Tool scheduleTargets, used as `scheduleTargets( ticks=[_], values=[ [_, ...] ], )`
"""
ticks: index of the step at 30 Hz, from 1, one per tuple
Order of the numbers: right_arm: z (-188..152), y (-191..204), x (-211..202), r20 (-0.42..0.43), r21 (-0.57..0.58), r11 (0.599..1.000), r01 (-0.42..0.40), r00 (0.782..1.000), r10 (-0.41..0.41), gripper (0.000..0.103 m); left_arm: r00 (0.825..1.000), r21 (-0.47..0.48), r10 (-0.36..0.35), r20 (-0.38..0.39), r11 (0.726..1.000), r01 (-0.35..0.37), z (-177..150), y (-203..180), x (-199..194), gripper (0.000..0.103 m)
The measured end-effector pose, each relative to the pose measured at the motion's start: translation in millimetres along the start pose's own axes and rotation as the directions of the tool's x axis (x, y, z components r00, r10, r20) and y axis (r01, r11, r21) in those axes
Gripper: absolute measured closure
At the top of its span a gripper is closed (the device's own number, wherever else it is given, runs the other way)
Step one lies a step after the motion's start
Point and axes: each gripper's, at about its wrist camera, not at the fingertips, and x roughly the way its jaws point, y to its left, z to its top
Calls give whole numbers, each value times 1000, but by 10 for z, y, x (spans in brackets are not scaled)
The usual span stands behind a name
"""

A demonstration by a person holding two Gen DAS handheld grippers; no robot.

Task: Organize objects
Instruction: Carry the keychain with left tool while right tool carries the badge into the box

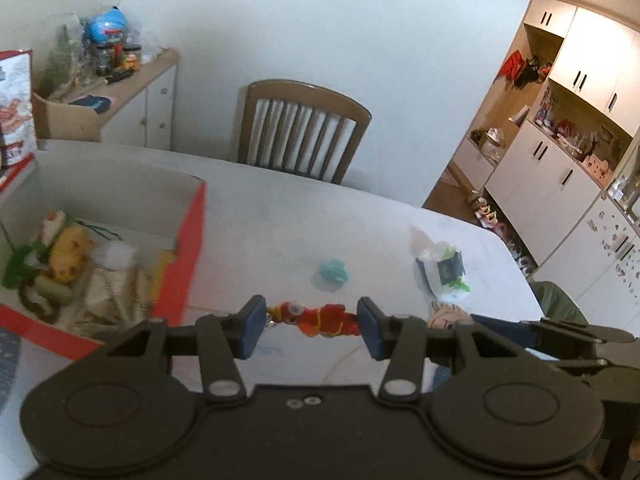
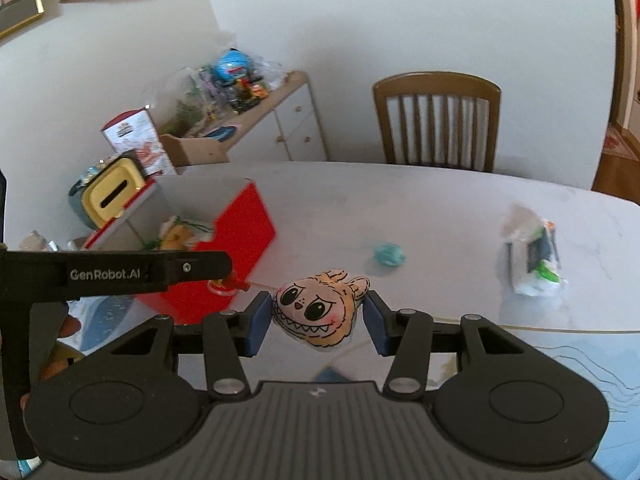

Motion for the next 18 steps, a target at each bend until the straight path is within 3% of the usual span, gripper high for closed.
scheduleTargets(
  ticks=[18],
  values=[
    [293,1461,513,2,-71,997,10,1000,-10,54,999,-20,32,34,999,-32,404,1460,-453,55]
  ],
)
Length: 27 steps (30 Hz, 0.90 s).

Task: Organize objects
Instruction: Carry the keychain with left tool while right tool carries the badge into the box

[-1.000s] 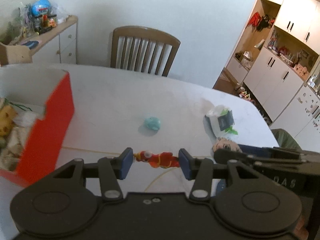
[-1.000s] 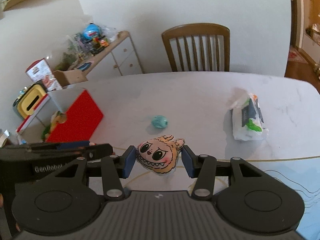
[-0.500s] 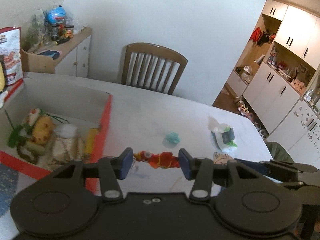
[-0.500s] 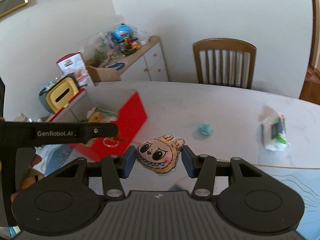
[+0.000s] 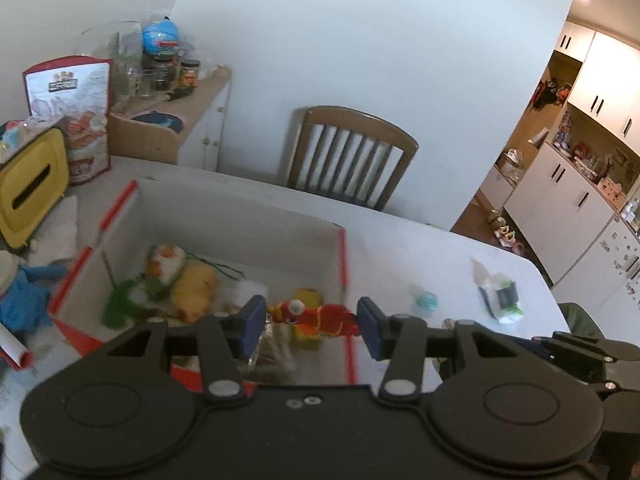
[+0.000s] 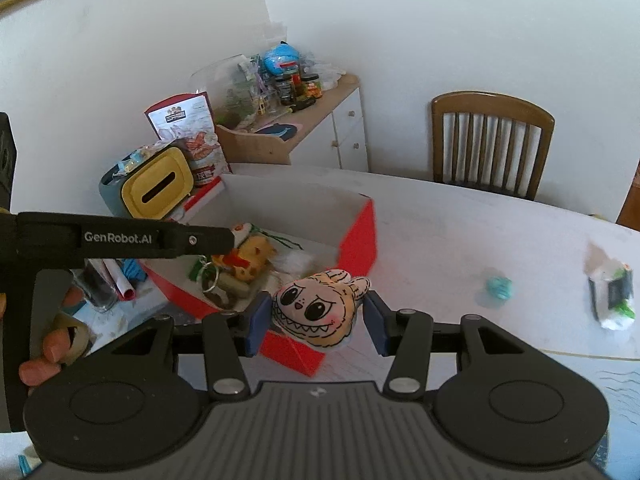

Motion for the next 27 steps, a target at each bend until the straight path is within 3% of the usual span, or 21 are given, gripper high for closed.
scheduleTargets(
  ticks=[13,27],
  values=[
    [251,481,751,-40,-33,998,54,998,-56,54,997,-3,59,-39,998,-59,188,844,274,55],
    [290,665,1688,-155,-103,987,120,979,-135,54,966,71,165,-197,986,-154,50,1241,963,55]
  ],
)
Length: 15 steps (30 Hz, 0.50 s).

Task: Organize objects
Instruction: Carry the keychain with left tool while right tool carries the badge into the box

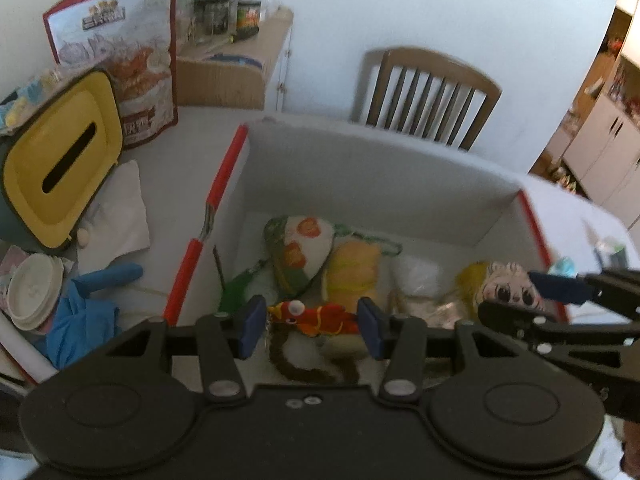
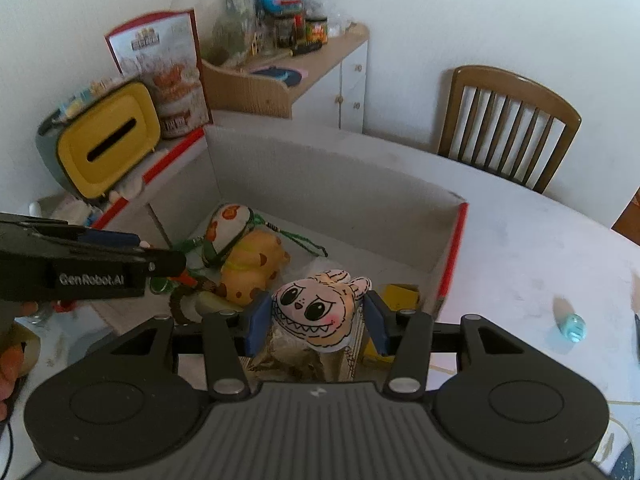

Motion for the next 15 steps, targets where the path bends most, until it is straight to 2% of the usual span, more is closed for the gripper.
scheduleTargets(
  ticks=[4,10,15],
  values=[
    [12,42,196,-28,-38,999,-3,1000,2,54,999,19,8,-43,1000,-8,-14,3,154,55],
    [10,119,399,-59,-83,997,-4,998,-1,54,997,90,43,-60,995,-38,-3,-78,254,55],
    [-19,160,495,-80,-112,994,-15,997,6,54,995,106,50,-84,994,-41,47,-108,318,55]
  ],
)
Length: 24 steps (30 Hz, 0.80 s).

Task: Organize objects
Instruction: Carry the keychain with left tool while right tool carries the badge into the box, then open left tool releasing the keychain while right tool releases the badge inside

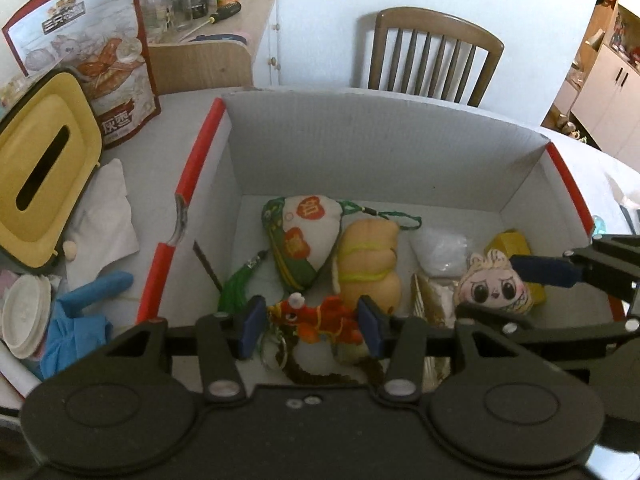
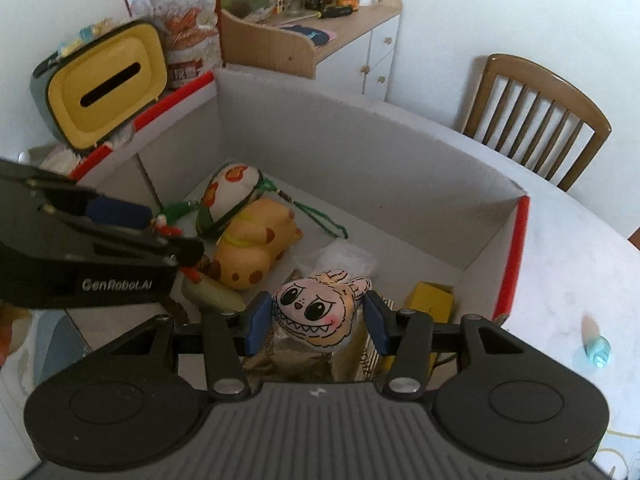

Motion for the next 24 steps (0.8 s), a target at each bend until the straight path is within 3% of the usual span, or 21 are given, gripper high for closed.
scheduleTargets(
  ticks=[12,16,20,24],
  values=[
    [-20,-25,-40,10,16,1000,-18,1000,18,52,997,-8,-8,-75,1000,7,10,14,154,55],
    [-58,-45,-116,23,36,999,-19,1000,18,40,995,-3,4,-101,1000,-4,15,3,168,54],
    [-96,-51,-221,29,42,999,-15,999,14,40,992,-14,6,-123,1000,-8,-11,16,177,53],
    [-156,-83,-373,41,53,998,-20,999,18,38,993,-17,-7,-120,1000,5,-46,-2,121,47]
  ],
)
